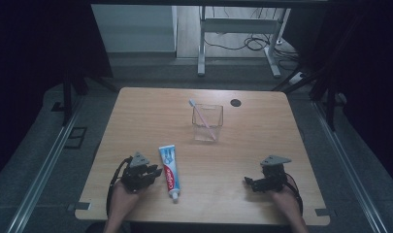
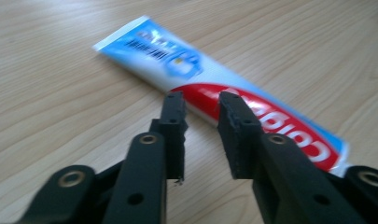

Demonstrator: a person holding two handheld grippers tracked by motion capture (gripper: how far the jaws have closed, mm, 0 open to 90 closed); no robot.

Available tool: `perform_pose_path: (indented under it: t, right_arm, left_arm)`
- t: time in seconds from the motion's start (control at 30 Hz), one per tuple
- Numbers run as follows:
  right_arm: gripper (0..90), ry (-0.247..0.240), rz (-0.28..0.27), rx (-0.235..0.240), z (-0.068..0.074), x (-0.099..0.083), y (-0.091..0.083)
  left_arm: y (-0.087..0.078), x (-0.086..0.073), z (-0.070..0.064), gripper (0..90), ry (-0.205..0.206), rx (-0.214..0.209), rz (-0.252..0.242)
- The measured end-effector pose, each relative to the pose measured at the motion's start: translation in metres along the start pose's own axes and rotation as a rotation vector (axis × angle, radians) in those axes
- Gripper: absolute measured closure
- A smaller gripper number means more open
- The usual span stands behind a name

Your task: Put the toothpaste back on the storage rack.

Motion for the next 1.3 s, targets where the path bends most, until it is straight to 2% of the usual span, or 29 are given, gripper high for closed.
perform_pose_path:
  t: [0.1,0.23,0.5,0.6,0.77,0.93,1.1,1.3]
  right_arm:
    - [0.0,0.000,0.000,0.000,0.000,0.000,0.000]
    - [0.0,0.001,0.001,0.000,0.000,0.000,0.000]
    - [0.0,0.000,0.000,0.000,0.000,0.000,0.000]
    - [0.0,0.001,0.001,0.000,0.000,0.000,0.000]
    - [0.0,0.001,0.001,0.000,0.000,0.000,0.000]
    - [0.0,0.000,0.000,0.000,0.000,0.000,0.000]
    - [0.0,0.000,0.000,0.000,0.000,0.000,0.000]
    - [0.0,0.000,0.000,0.000,0.000,0.000,0.000]
  left_arm:
    - [0.004,0.005,-0.007,81.6,0.015,-0.029,0.008]
    - [0.012,0.010,-0.018,87.2,0.025,-0.073,0.016]
    - [0.031,0.015,-0.034,87.4,0.036,-0.129,0.062]
    - [0.038,0.016,-0.039,86.9,0.041,-0.141,0.096]
    - [0.042,0.014,-0.042,87.2,0.031,-0.166,0.120]
    - [0.041,0.013,-0.041,87.2,0.017,-0.173,0.137]
    - [0.039,0.010,-0.038,86.8,0.040,-0.165,0.180]
    - [0.035,0.004,-0.032,84.4,0.043,-0.139,0.199]
Point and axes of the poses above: each handheld gripper's, and its own axes: y roughly forward along the jaws, x roughly out of its top, z roughly to its left, the point moved 3 cm from there along y, roughly forward along the jaws, and after that the axes turned 8 degrees about -z, right-handed, at the moved point
